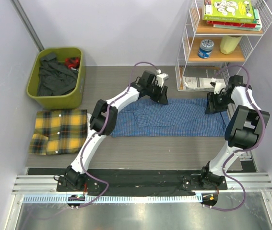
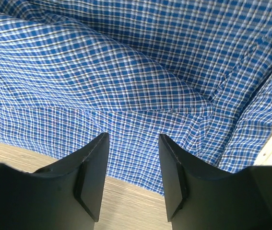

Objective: Fold and stack the long sleeve shirts
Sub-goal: Fold the shirt

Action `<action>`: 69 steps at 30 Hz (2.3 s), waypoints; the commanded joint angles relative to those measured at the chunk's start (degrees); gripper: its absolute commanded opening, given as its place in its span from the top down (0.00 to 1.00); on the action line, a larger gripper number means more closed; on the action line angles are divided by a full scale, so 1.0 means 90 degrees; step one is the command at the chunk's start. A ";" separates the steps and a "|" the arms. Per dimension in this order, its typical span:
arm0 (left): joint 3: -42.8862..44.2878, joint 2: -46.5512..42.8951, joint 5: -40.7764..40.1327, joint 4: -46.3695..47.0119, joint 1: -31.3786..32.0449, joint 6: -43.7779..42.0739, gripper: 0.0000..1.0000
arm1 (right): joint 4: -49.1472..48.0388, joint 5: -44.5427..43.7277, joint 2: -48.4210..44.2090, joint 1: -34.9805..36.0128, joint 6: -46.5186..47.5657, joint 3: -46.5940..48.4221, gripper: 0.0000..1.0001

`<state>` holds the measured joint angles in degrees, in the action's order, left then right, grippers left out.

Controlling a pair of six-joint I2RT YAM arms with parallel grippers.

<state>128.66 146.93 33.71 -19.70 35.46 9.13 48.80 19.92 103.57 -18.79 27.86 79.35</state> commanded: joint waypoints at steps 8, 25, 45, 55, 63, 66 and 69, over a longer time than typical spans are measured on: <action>0.0265 0.0158 0.0111 0.0704 0.0239 0.0343 0.48 | -0.0050 0.0755 0.0533 -0.0452 -0.0800 0.0031 0.46; 0.0480 0.0471 0.0160 0.0959 0.0376 0.0461 0.71 | -0.0441 0.1380 0.0865 -0.0617 -0.1611 0.0167 0.53; -0.0692 -0.0486 -0.0640 0.1653 0.0015 0.0988 1.00 | -0.0686 0.0961 0.0533 -0.0999 -0.1523 -0.0291 0.99; -0.1005 -0.0623 -0.0573 0.1642 -0.0112 0.1006 0.70 | -0.0501 0.1243 0.0699 -0.1008 -0.1406 -0.0175 0.97; -0.2291 -0.2327 0.0111 0.1155 -0.0366 0.0668 0.48 | 0.0095 0.1488 0.0329 -0.1008 -0.0909 0.0089 0.66; -0.3152 -0.3062 0.0072 0.0794 -0.0376 -0.0104 0.44 | 0.0154 0.1235 0.0084 -0.1008 -0.0626 0.0157 0.70; -0.2872 -0.2881 0.0170 -0.0073 -0.0376 -0.0874 0.43 | 0.0242 0.1282 0.0026 -0.0989 -0.0430 0.0236 0.61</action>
<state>100.49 124.27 32.27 -13.10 31.81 12.08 49.34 31.59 108.18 -27.57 19.70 78.32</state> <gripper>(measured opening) 0.563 0.314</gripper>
